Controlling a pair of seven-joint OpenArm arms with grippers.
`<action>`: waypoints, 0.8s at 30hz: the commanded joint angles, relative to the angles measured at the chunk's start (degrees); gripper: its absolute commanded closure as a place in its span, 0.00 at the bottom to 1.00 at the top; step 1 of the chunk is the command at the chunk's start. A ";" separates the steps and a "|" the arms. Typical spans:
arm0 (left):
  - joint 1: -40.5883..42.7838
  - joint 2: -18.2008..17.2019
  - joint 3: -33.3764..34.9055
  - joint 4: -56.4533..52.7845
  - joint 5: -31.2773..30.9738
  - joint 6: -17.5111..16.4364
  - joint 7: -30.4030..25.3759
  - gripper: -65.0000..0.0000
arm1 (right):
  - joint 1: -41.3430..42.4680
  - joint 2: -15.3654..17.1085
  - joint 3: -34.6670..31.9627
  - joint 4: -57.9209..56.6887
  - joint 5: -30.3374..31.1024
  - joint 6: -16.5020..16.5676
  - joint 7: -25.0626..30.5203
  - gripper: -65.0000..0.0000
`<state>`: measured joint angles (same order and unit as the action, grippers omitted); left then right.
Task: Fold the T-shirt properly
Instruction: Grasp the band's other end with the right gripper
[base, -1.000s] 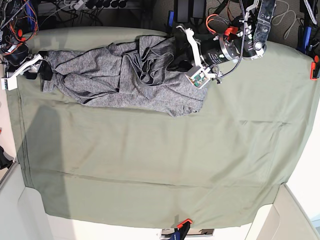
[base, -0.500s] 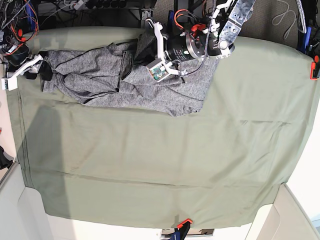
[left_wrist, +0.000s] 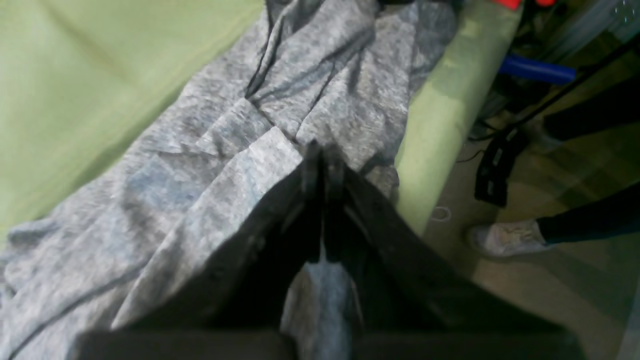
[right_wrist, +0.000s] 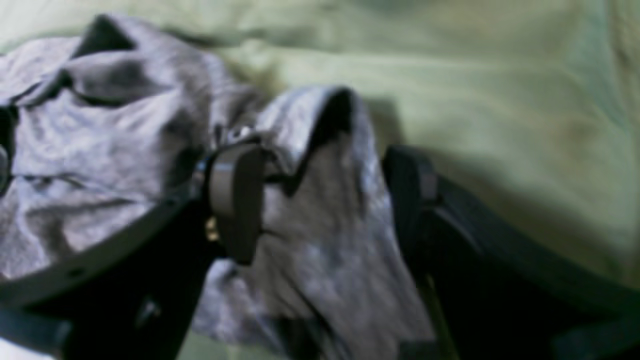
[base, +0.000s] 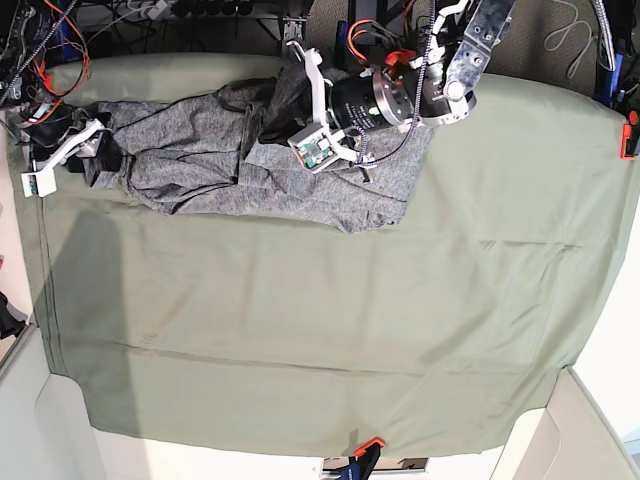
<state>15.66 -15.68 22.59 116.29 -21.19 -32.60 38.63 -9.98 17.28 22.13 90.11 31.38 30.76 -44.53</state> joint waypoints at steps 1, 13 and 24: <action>-0.09 -0.07 -0.37 1.77 -0.85 -0.20 -0.87 1.00 | 0.09 0.66 -0.61 0.70 0.07 0.04 -0.37 0.42; 0.09 -1.33 -10.23 3.34 -4.48 -0.22 0.00 1.00 | -0.02 0.66 -2.49 0.85 0.13 0.09 0.37 0.92; 0.09 -7.87 -28.02 2.23 -8.83 -2.16 0.59 1.00 | 0.07 -2.38 -2.51 5.18 11.50 2.14 -0.83 1.00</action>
<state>16.19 -22.94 -5.19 117.93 -29.50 -34.83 40.29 -10.46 14.68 19.59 94.06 41.36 31.99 -46.57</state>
